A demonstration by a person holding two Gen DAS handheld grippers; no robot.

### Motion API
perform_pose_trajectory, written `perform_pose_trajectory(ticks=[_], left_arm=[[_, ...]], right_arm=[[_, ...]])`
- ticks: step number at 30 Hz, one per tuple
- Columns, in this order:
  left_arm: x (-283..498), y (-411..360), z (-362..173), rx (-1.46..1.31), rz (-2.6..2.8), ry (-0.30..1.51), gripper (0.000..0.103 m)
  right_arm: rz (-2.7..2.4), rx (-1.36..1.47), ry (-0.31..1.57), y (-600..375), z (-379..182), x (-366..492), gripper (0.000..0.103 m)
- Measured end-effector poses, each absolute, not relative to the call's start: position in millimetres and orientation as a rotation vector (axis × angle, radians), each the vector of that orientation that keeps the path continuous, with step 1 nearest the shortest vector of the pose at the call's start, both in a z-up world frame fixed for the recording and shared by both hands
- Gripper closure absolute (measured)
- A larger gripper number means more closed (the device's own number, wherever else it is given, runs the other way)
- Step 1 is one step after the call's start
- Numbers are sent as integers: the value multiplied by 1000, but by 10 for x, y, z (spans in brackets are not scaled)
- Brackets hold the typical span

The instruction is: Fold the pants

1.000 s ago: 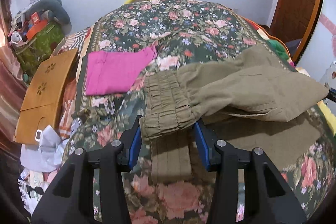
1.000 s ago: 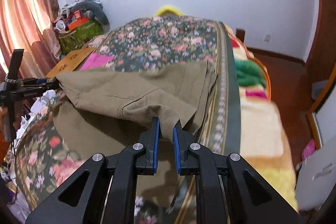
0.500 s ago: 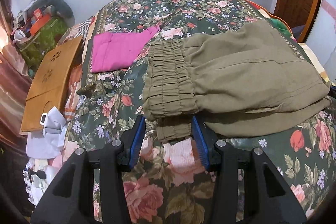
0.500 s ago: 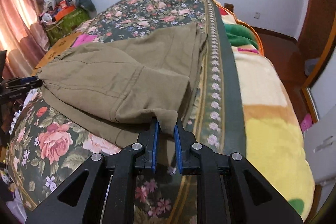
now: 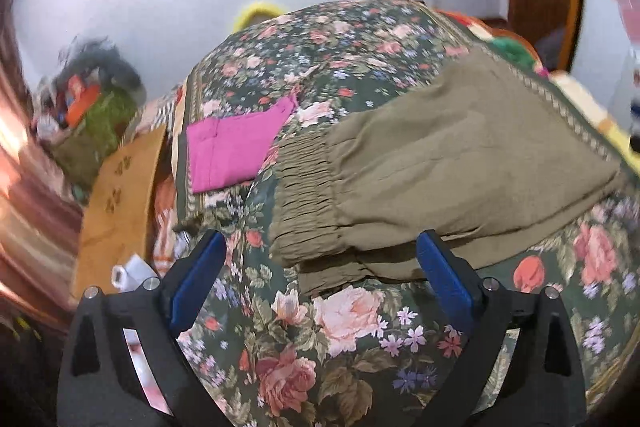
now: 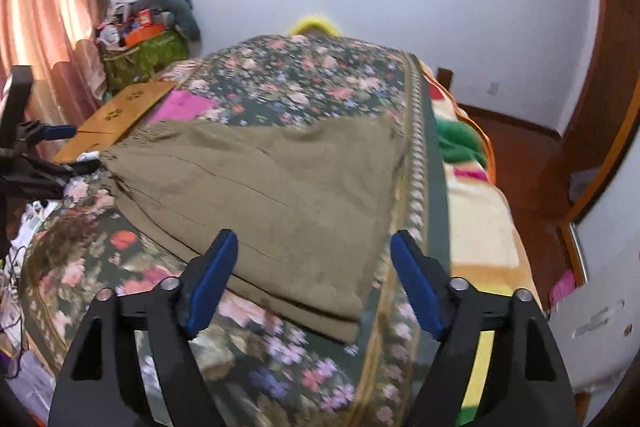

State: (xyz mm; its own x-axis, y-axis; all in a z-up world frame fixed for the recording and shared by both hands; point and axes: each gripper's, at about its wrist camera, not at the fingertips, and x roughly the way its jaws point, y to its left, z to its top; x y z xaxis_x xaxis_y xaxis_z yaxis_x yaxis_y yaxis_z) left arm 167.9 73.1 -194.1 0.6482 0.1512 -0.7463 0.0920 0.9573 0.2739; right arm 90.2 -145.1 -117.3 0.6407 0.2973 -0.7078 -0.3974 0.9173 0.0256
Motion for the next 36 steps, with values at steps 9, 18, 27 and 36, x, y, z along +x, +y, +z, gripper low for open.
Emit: perform_pose_trajectory(ticks=[9, 18, 27, 36], left_arm=[[1892, 255, -2269, 464, -61, 942, 6], [2087, 323, -2070, 329, -112, 939, 6], [2032, 387, -2039, 248, -170, 962, 33], [1847, 246, -2079, 303, -147, 905, 87]], right_arm=[[521, -202, 858, -1035, -1445, 1003, 26], [669, -264, 908, -591, -1634, 1095, 28], [724, -280, 897, -386, -1615, 1200, 85], [730, -319, 847, -360, -1497, 1046, 95]])
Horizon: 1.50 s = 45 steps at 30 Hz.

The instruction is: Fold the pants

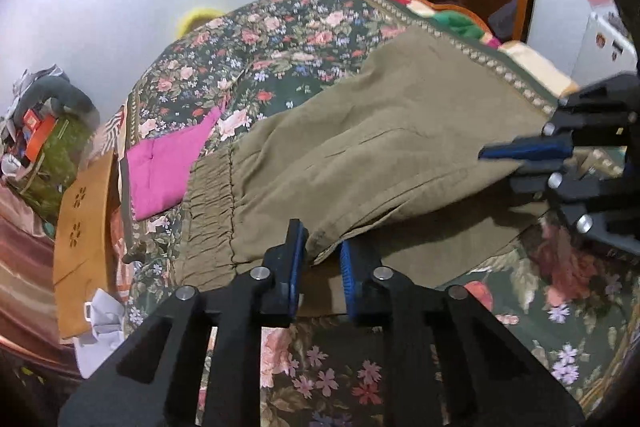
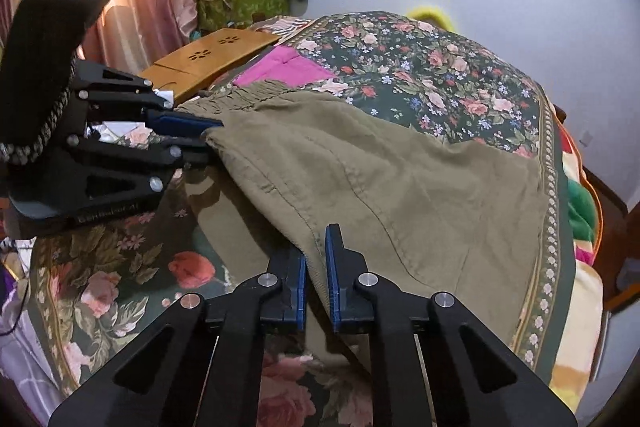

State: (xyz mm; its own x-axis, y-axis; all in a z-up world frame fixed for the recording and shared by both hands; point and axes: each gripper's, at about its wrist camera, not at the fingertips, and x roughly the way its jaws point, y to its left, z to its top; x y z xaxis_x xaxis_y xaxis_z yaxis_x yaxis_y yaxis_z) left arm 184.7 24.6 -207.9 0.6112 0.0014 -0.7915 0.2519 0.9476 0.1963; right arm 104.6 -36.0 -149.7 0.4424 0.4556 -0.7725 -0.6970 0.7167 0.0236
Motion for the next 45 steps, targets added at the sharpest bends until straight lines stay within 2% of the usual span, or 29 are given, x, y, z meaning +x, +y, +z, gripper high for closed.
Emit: perform_pose_trajectory(ticks=[6, 10, 12, 14, 17, 21, 24, 27, 30, 36, 38, 41, 45], left_arm=[[1772, 369, -2117, 233, -179, 951, 87], [1730, 439, -2205, 190, -184, 1001, 82], [1673, 490, -2186, 171, -173, 1004, 75], [1622, 555, -2137, 144, -167, 999, 60], [1576, 715, -2017, 85, -132, 970, 45], [1628, 959, -1854, 22, -75, 937, 38], [1716, 1109, -1822, -28, -52, 935, 35], [1843, 1205, -1901, -42, -31, 954, 30], [1970, 1277, -2091, -78, -2, 1014, 17], [2042, 1275, -2411, -150, -18, 1069, 18], [2010, 1276, -2407, -155, -17, 1043, 34], [1961, 1296, -2351, -138, 19, 998, 46], [1905, 1391, -2352, -193, 23, 988, 49]], right_arm=[[739, -341, 876, -296, -1583, 983, 94], [732, -338, 912, -290, -1635, 941, 88], [728, -332, 918, -317, -1617, 932, 86], [735, -308, 931, -368, -1575, 926, 79], [738, -256, 941, -441, -1495, 904, 75], [733, -186, 916, -508, -1358, 898, 71], [717, -123, 886, -547, -1276, 944, 61], [681, -86, 887, -542, -1291, 1047, 60], [661, -33, 932, -531, -1392, 1170, 60], [622, -23, 1050, -538, -1721, 1293, 60], [610, -23, 1070, -602, -1779, 1282, 60], [593, 4, 1067, -743, -1794, 1250, 60], [550, 69, 1084, -1003, -1815, 1211, 60]])
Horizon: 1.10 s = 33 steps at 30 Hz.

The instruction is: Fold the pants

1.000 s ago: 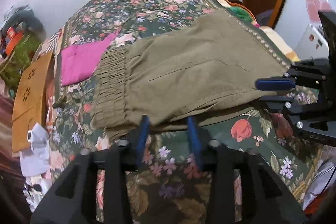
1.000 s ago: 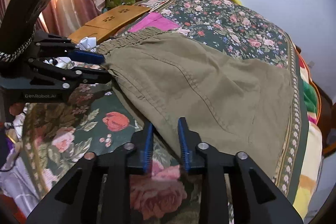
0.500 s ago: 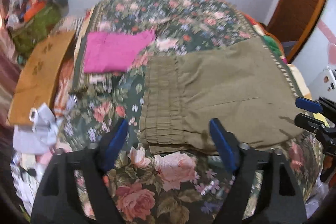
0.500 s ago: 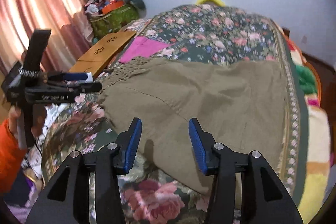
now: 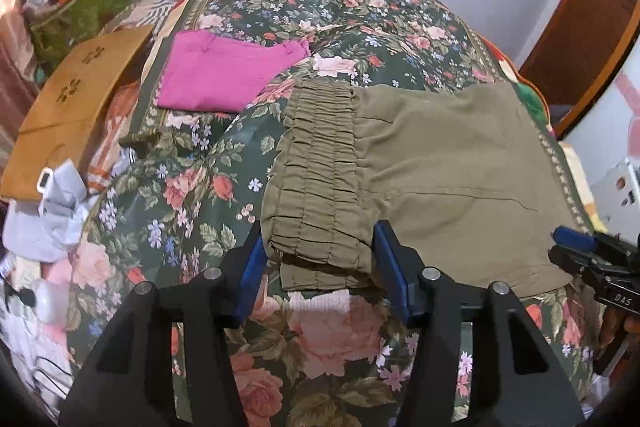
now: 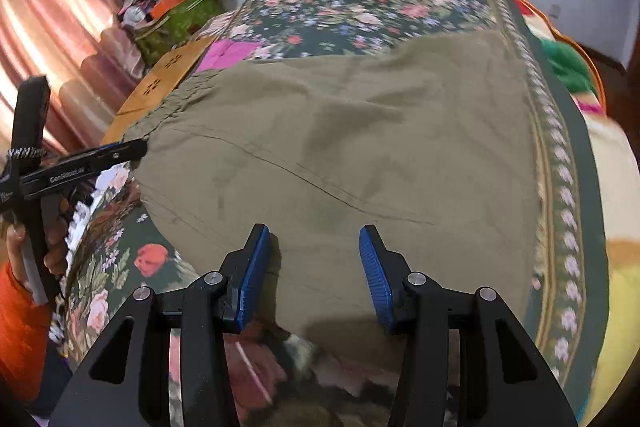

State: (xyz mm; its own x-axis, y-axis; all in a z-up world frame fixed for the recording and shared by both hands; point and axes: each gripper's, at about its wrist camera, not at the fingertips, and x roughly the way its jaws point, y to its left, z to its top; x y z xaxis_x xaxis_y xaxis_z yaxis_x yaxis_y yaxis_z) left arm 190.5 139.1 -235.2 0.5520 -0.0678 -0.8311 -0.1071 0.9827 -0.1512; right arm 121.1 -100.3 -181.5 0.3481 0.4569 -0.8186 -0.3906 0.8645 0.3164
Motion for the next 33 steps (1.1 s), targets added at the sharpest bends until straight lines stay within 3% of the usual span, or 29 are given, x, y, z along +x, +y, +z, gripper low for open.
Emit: perform_pose_trajectory(ticks=[9, 17, 24, 33], left_arm=[[1760, 1329, -2463, -151, 83, 983, 49], [1683, 1354, -2478, -143, 110, 984, 39], [1649, 1323, -2272, -90, 116, 978, 37], [1981, 1439, -1847, -103, 136, 889, 25]], right_arm=[[445, 89, 1103, -1511, -1852, 1047, 60], [432, 101, 1085, -1673, -1801, 916, 63], [391, 145, 1101, -1944, -1740, 963, 59], [363, 134, 976, -2102, -1406, 1301, 58]])
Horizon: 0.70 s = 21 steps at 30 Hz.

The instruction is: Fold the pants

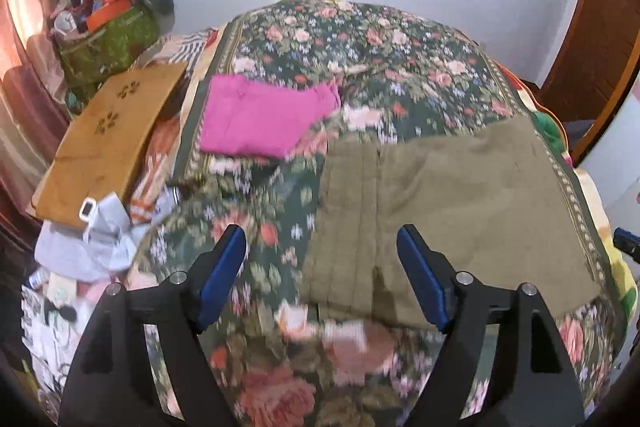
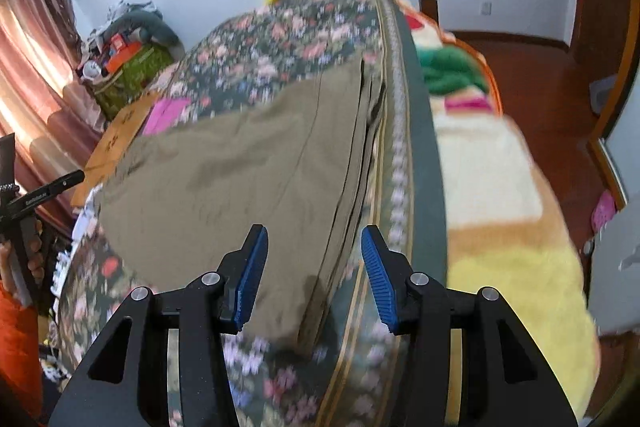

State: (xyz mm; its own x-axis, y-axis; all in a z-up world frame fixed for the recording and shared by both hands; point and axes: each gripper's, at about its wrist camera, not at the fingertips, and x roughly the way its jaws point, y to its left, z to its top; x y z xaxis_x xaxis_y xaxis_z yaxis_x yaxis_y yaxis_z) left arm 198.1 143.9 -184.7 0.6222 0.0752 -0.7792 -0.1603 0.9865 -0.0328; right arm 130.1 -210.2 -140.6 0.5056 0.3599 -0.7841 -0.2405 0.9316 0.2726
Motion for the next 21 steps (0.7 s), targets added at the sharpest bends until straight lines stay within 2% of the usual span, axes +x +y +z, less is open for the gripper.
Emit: perform_pose_trajectory(ticks=[6, 8, 21], left_arm=[[2413, 1457, -1793, -57, 130, 895, 23], [2577, 1468, -1810, -57, 115, 907, 23], [3357, 1476, -2301, -36, 68, 1052, 22]], right_arm=[[363, 110, 910, -2122, -1268, 1681, 56], [354, 96, 893, -2130, -1264, 1828, 48], [362, 63, 960, -2071, -1679, 3021, 47]])
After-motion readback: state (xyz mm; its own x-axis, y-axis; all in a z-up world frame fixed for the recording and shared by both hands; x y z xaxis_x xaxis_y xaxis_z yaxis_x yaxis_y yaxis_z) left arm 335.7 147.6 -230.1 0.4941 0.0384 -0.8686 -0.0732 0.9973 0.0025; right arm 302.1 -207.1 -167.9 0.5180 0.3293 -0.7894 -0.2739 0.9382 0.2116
